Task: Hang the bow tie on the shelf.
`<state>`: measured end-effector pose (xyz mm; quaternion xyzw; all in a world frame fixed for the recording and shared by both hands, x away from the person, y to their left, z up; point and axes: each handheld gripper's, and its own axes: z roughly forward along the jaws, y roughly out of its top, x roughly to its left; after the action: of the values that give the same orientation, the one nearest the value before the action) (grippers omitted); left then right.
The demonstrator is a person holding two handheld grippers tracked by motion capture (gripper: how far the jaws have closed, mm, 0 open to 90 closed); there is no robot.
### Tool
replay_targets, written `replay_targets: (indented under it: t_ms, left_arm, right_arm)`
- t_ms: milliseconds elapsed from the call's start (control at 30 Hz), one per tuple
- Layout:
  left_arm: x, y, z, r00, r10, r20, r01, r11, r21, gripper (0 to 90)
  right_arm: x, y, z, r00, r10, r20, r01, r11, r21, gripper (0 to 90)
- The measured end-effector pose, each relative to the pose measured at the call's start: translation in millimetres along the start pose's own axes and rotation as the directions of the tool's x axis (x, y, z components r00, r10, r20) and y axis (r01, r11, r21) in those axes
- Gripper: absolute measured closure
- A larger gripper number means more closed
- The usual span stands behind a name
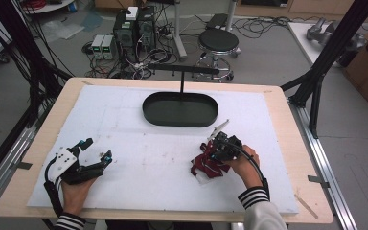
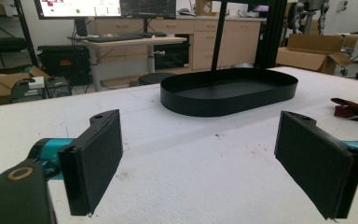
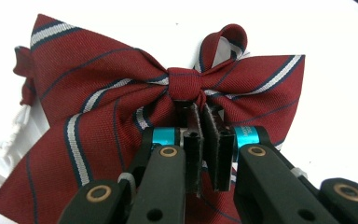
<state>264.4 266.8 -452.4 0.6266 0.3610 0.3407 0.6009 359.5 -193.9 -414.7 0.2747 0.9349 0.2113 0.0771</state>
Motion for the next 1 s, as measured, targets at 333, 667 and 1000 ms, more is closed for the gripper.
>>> replay_targets:
  t_ms: [333, 667, 1000]
  left_arm:
    - [0.0, 0.0, 0.0, 1.0, 0.004, 0.0, -0.004, 1.0, 0.002, 15.7]
    - [-0.1, 0.1, 0.0, 1.0, 0.003, -0.001, -0.003, 1.0, 0.002, 15.7]
    - [-0.4, 0.1, 0.0, 1.0, 0.004, 0.0, -0.004, 1.0, 0.002, 15.7]
  right_arm:
    - [1.7, 1.0, -5.6, 0.9992, 0.041, -0.004, -0.041, 0.997, -0.067, 86.7]
    - [6.8, 8.6, -24.8, 0.9947, 0.103, -0.01, -0.102, 0.96, -0.259, 86.9]
    - [8.6, 16.7, -44.6, 0.9893, 0.14, -0.04, -0.144, 0.896, -0.421, 87.2]
